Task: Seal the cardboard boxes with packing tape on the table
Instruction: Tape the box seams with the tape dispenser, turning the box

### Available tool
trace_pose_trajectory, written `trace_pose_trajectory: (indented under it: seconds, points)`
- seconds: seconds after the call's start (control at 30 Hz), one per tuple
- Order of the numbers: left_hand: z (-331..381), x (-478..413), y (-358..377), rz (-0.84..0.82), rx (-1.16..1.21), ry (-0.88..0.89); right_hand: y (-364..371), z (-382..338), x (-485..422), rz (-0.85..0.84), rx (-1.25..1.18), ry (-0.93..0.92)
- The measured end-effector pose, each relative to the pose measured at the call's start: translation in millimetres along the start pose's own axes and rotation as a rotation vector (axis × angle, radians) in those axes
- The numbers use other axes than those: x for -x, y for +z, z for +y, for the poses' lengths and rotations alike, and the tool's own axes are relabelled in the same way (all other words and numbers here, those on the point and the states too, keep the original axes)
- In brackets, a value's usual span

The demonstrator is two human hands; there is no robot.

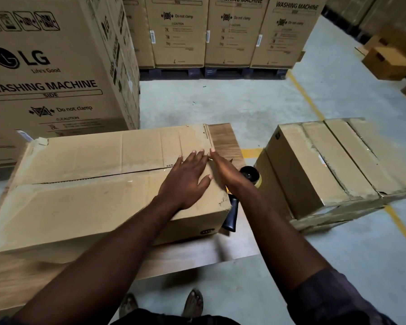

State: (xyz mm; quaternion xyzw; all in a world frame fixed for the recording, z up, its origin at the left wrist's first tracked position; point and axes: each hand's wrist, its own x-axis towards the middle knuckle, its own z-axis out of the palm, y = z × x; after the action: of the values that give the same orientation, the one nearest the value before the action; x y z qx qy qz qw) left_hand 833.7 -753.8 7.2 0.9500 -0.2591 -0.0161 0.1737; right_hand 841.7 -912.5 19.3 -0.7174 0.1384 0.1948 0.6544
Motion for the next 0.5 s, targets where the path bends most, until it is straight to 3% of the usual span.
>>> trace_pose_trajectory:
  seconds: [0.1, 0.23, 0.27, 0.4, 0.5]
  points:
    - [-0.4, -0.2, 1.2, -0.002, 0.007, -0.004, -18.2, 5.4, 4.9, -0.113, 0.061, 0.143]
    - [-1.1, -1.1, 0.7, -0.007, 0.007, -0.001, -14.1, -19.4, -3.2, 0.307, 0.428, -0.077]
    - [-0.8, -0.8, 0.3, -0.005, 0.009, 0.001, -4.5, -26.2, -2.2, 0.326, 0.423, -0.110]
    - [0.5, -1.3, -1.7, 0.006, 0.027, 0.010, 18.8, -13.0, 1.7, 0.223, 0.335, -0.031]
    - [-1.0, 0.0, -1.0, -0.007, 0.010, 0.007, -2.9, 0.8, 3.5, 0.077, 0.077, 0.131]
